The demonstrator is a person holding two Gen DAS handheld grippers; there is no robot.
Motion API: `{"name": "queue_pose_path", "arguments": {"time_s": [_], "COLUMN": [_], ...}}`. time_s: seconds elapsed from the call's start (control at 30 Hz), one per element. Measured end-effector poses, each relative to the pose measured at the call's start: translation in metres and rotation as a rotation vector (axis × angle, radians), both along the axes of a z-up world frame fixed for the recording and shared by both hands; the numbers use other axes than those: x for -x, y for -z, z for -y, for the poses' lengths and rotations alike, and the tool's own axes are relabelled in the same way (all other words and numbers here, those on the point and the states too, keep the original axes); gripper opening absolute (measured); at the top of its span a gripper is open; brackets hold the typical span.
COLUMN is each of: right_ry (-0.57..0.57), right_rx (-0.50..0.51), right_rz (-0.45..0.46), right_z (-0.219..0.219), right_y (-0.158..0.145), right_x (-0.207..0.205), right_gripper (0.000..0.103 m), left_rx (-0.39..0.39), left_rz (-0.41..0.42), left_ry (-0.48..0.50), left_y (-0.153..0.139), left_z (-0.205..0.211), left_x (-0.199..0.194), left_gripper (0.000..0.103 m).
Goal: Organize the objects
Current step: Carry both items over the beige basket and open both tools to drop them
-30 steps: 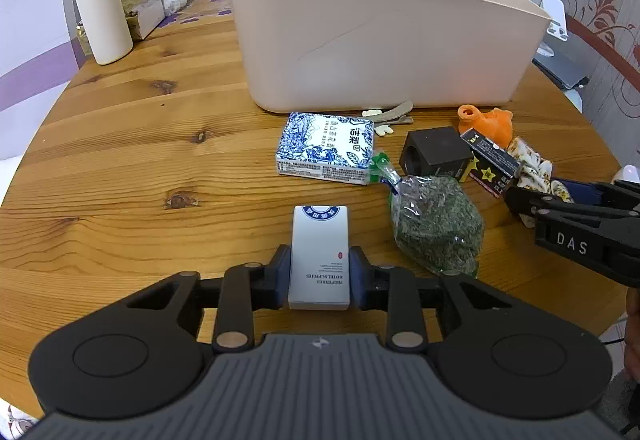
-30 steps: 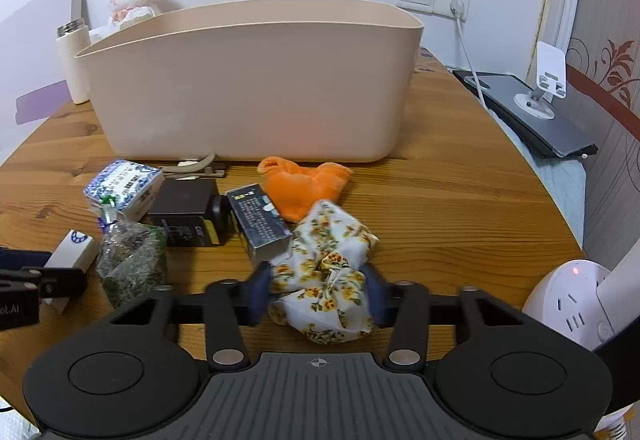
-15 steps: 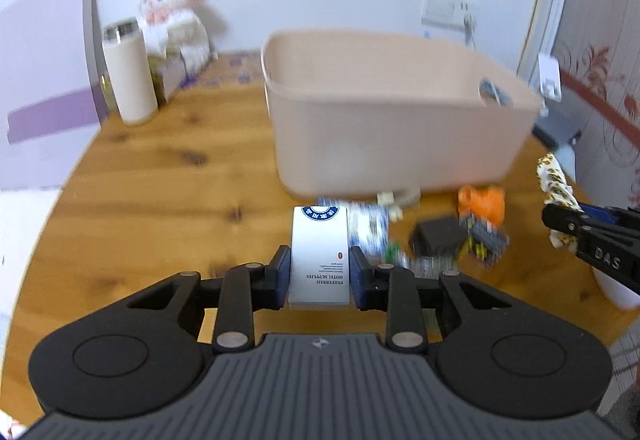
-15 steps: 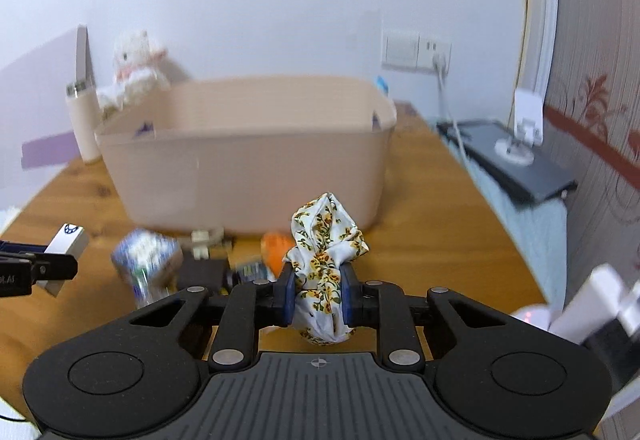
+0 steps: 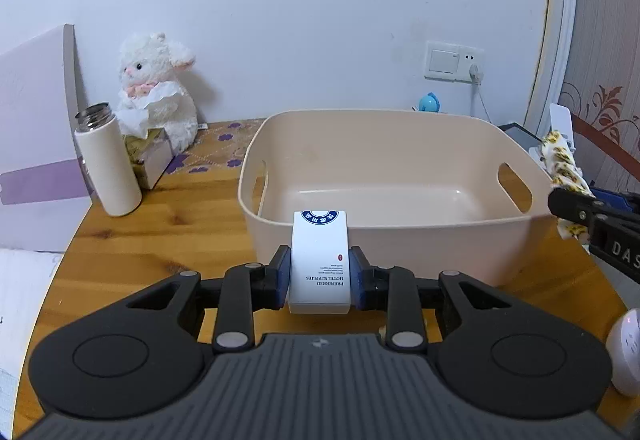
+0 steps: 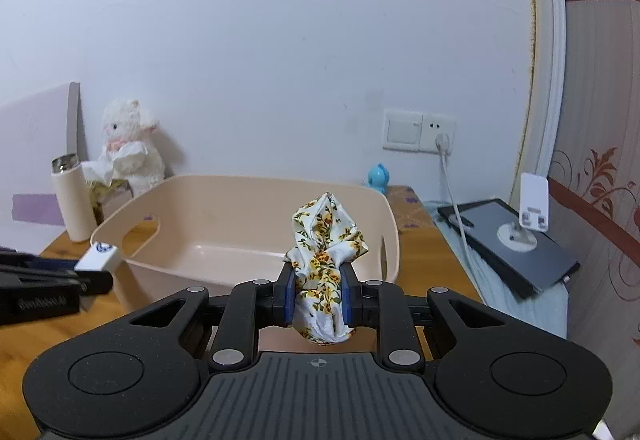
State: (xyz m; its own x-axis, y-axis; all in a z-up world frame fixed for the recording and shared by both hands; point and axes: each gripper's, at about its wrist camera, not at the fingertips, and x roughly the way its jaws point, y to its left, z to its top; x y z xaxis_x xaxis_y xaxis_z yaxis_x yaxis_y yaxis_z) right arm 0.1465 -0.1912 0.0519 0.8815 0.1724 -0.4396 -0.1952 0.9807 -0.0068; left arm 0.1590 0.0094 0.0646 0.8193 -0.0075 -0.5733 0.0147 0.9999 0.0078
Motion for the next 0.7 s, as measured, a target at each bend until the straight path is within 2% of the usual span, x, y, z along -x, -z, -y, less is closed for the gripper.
{"name": "queue_pose_path", "arguments": {"time_s": [0.13, 0.27, 0.4, 0.57, 0.7], "right_ry": [-0.004, -0.013, -0.014, -0.006, 0.007], "right_rx": [-0.008, -0.013, -0.012, -0.018, -0.004], "right_rz": [0.005, 0.006, 0.005, -0.014, -0.045], "right_z": [-0.002, -0.005, -0.008, -0.012, -0.014], "right_y": [-0.002, -0.004, -0.005, -0.001, 0.008], "right_x": [-0.013, -0.021, -0.032, -0.044, -0.054], "right_gripper": [0.020, 0.020, 0.020, 0.020, 0.020], "left_rx": [0.036, 0.038, 0.048, 0.040, -0.024], "left_rz": [-0.010, 0.045, 0.077, 0.024, -0.032], "left_ry": [-0.002, -0.014, 0.001, 0.017, 0.010], "left_y": [-0.003, -0.015, -0.029, -0.021, 0.005], "left_z": [-0.001, -0.003, -0.003, 0.006, 0.019], "left_x": [-0.005, 0.002, -0.011, -0.056, -0.086], "left_gripper": [0.032, 0.032, 0.032, 0.032, 0.032]}}
